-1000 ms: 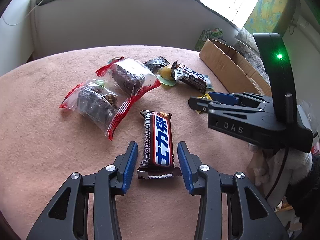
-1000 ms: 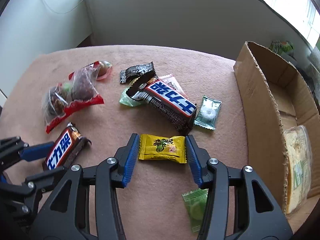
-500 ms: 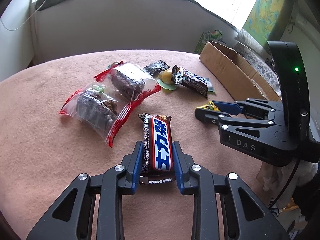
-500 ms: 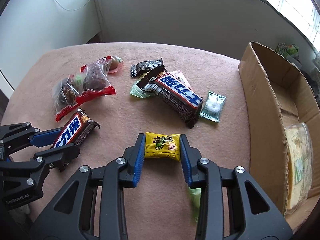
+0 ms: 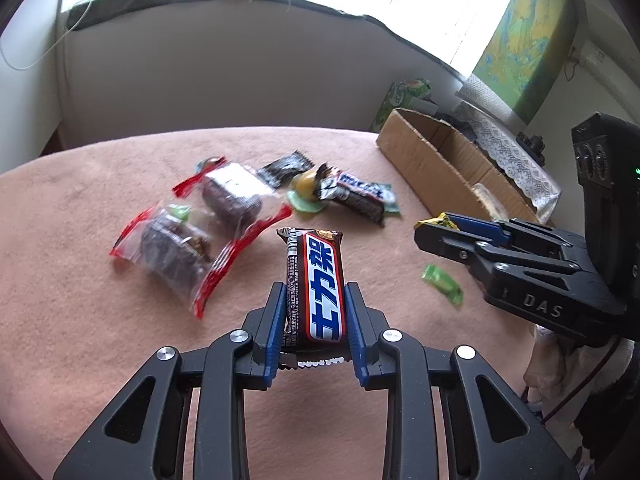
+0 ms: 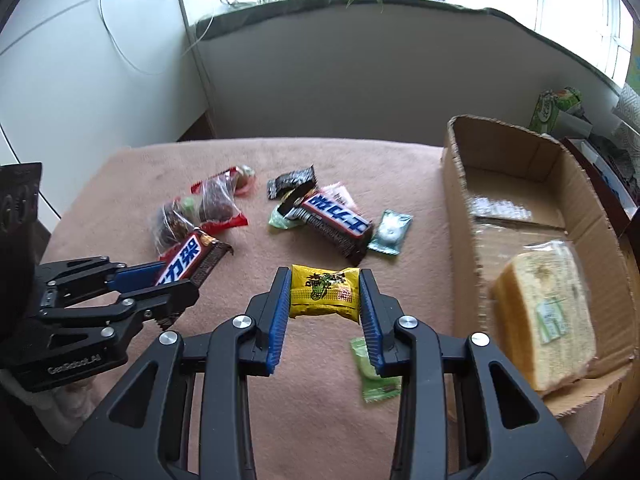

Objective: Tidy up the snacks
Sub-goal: 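Carry the yellow candy and chocolate bar over the box with both grippers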

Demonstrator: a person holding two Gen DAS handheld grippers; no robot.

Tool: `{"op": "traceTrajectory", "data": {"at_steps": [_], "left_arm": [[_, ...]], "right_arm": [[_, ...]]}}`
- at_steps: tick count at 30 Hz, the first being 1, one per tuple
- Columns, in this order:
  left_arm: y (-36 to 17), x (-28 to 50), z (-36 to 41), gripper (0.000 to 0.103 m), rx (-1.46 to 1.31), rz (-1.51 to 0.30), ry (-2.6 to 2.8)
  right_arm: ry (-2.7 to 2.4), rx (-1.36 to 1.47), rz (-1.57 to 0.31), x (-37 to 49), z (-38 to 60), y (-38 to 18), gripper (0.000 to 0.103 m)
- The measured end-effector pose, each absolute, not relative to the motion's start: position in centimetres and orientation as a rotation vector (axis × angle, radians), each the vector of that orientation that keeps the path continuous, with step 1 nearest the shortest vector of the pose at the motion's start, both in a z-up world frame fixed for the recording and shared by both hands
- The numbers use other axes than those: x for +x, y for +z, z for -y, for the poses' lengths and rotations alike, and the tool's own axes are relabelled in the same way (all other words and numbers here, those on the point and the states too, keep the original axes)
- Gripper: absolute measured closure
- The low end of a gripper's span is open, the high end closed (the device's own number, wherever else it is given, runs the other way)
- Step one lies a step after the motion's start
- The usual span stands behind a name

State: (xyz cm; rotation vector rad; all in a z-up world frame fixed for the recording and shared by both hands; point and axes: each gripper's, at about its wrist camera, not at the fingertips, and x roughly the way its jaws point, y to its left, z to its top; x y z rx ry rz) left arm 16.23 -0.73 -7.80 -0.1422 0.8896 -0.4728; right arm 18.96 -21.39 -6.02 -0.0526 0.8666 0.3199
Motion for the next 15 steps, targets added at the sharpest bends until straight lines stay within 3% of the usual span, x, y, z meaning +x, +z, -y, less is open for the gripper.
{"op": "traceTrajectory", "data": {"at_steps": [15], "left_arm": [[-3.8, 17.9, 7.6, 0.076, -0.083, -0.81, -0.562]], "right_arm": [[0.155, 0.07, -0.781, 18.5, 32.0, -2.1, 0.069]]}}
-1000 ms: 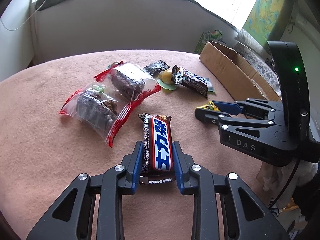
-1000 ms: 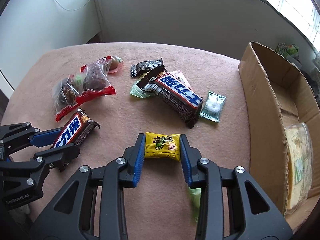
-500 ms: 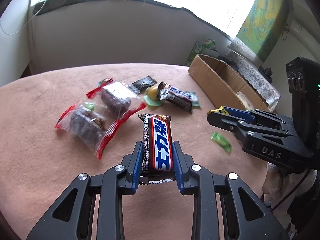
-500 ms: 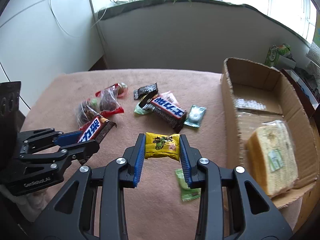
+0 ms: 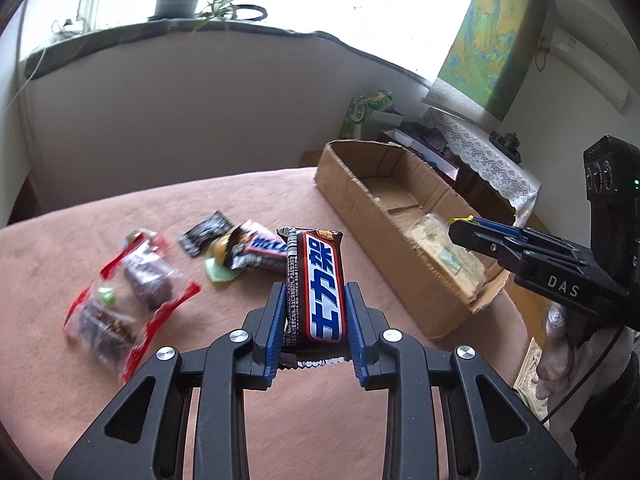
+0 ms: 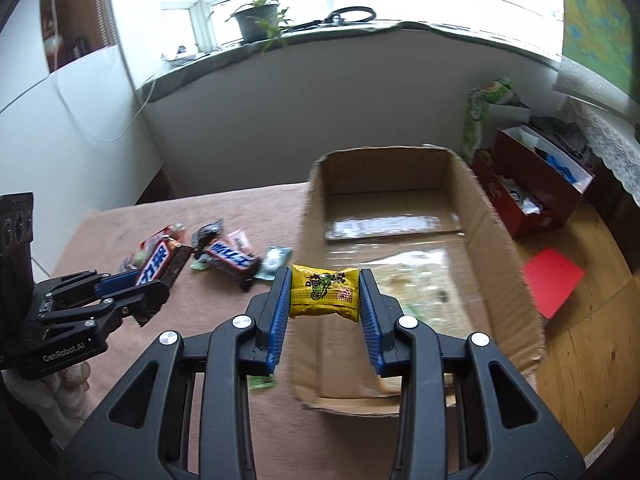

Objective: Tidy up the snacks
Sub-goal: 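Carry the yellow candy and chocolate bar over the box with both grippers, then open the left gripper to drop the chocolate bar into the box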

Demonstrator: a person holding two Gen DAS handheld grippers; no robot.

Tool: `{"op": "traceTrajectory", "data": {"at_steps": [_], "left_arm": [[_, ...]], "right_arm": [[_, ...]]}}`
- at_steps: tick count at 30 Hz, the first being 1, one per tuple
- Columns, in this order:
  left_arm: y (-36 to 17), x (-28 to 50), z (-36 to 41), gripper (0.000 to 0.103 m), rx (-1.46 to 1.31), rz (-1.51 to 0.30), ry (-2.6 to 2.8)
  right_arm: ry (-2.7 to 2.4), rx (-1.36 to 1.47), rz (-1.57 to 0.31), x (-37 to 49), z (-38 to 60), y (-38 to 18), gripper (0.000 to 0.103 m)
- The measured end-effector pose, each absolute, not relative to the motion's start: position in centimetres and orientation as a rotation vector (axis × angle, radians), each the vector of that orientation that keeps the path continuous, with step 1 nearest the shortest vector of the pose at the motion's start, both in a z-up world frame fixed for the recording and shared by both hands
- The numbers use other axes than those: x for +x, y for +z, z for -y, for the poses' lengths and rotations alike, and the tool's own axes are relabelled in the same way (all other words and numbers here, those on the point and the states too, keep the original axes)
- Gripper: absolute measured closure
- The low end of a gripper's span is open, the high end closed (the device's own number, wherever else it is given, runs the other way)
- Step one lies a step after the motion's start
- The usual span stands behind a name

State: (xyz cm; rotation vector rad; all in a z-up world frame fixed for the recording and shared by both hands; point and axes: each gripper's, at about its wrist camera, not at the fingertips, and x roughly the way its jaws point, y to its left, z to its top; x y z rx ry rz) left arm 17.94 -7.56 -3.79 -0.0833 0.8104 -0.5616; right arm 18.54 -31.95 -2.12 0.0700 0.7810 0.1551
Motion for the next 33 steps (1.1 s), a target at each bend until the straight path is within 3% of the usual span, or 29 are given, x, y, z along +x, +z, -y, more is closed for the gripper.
{"op": "traceTrajectory", "data": {"at_steps": [14, 33], "left_arm": [[-3.2, 18.4, 18.3, 0.076, -0.039, -0.808, -0.751], [-2.9, 18.2, 20.0, 0.072, -0.018, -0.829, -0.736]], "right_arm": [[0.014, 0.135, -0.819, 18.6, 39.9, -3.5, 0.069], [-0.003, 0.179, -0.808, 18.4, 41.5, -3.6, 0.063]]}}
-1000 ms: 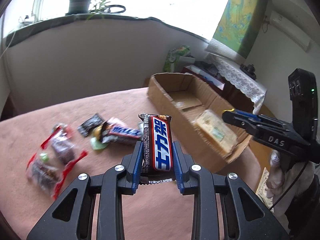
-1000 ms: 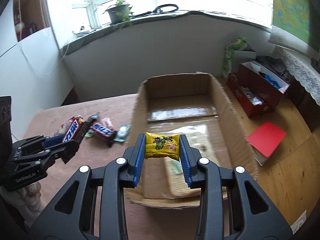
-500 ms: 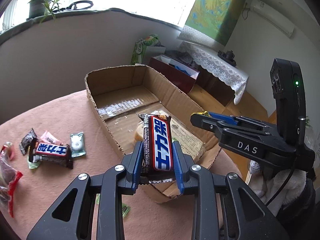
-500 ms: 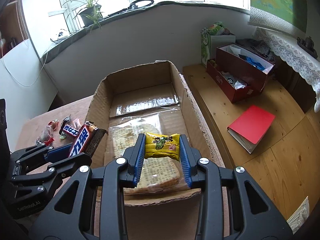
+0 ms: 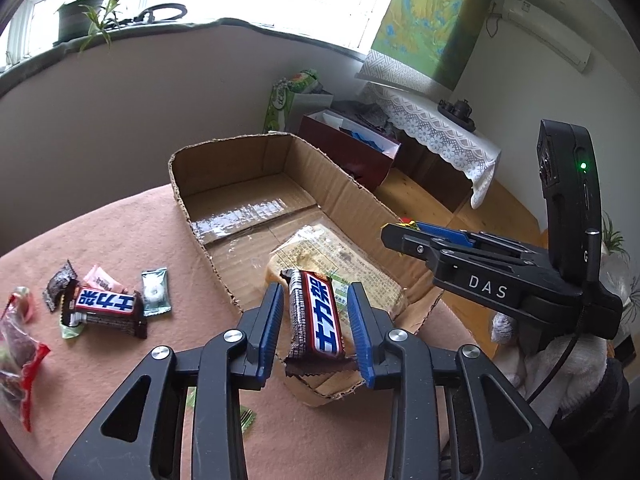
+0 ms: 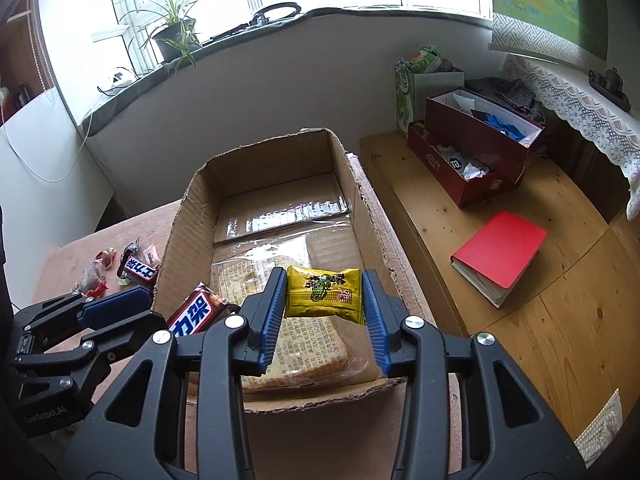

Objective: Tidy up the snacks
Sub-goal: 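Open the left gripper to drop the chocolate bar into the box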

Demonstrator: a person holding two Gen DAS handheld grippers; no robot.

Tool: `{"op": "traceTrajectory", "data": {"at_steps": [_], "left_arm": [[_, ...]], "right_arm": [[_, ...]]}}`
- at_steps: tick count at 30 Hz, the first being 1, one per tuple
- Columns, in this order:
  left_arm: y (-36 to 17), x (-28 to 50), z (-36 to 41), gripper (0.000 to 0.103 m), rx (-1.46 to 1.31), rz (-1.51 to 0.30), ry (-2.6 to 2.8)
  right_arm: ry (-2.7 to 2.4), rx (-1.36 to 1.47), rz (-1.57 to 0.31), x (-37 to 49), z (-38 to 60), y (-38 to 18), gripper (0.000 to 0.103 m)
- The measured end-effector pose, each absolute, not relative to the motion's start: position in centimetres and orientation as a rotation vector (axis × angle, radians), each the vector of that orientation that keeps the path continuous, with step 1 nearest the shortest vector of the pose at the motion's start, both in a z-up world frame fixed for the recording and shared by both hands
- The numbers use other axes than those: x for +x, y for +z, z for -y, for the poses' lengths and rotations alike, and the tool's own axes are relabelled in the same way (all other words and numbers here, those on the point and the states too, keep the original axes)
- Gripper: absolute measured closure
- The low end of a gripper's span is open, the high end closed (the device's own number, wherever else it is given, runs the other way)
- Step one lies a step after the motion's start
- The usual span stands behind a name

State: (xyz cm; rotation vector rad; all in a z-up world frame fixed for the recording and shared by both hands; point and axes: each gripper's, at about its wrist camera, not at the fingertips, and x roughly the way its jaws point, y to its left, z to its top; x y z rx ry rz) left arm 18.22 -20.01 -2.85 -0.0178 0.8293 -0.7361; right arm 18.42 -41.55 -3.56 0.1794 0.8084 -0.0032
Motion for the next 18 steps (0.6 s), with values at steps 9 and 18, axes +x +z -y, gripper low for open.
{"op": "traceTrajectory", "data": {"at_steps": [9, 18], "left_arm": [[-1.0, 17.0, 16.5, 0.072, -0.039, -0.793, -0.709], [0.4, 15.3, 8.6, 0.071, -0.074, -0.742, -0.622]], "right_arm": [[0.044, 0.17, -0.774, 16.6, 39.4, -1.7, 0.063], [0.176, 0.147, -0.753, 13.9, 34.7, -0.3, 0.063]]}}
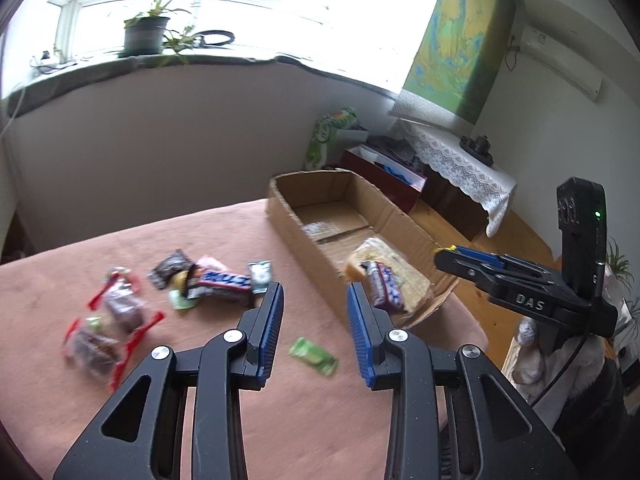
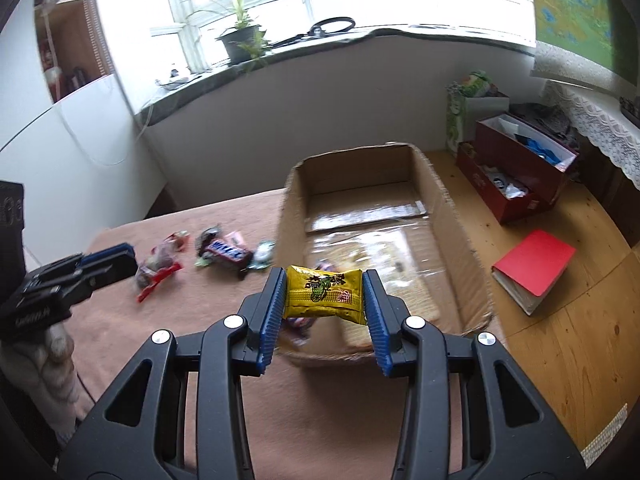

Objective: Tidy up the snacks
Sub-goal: 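Open the left gripper to drop the chocolate bar into the box, then move the right gripper holding the yellow candy over the box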

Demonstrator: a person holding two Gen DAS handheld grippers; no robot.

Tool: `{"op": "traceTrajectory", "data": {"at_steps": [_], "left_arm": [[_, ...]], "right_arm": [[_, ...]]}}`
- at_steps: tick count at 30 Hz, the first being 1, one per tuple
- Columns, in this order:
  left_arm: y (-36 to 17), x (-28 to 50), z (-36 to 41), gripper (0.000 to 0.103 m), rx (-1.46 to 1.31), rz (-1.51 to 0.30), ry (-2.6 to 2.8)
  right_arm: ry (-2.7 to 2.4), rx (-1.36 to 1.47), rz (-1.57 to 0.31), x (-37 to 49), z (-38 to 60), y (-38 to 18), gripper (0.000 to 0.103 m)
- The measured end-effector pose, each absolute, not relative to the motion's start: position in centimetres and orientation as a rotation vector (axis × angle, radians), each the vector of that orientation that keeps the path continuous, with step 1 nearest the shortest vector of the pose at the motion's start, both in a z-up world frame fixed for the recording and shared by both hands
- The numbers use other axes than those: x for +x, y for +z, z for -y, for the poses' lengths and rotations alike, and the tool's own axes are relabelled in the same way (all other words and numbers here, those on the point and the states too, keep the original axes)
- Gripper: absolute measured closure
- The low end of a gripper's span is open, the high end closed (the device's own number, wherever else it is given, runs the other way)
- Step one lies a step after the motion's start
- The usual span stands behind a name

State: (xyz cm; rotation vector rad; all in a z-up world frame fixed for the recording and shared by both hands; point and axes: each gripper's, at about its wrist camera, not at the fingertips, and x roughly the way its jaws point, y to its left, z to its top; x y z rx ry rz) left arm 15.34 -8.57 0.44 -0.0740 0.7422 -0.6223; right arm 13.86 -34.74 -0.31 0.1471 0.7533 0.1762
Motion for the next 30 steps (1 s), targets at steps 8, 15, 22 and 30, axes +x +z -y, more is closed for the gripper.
{"op": "traceTrajectory", "data": {"at_steps": [8, 15, 22, 30], "left_arm": [[-1.3, 16.4, -1.2, 0.045, -0.166, -0.728, -0.478], [-4.6, 20.2, -8.9, 0.045, -0.355, -0.811, -0.357], [-7.6, 23.0, -9.0, 0.045, -0.384, -0.91, -0.373], [-10.2, 25.2, -8.7, 0.045, -0.389, -0.997, -0.381]], "right_arm": [[0.342, 0.093, -0.832, 12.0, 28.7, -2.7, 0.06], [0.389, 0.059, -0.915, 12.8, 24.9, -6.5, 0.057], [0.377, 0.048, -0.949, 14.0, 24.2, -8.5, 0.057], [0.362, 0.052, -0.964, 14.4, 24.4, -9.3, 0.057]]}}
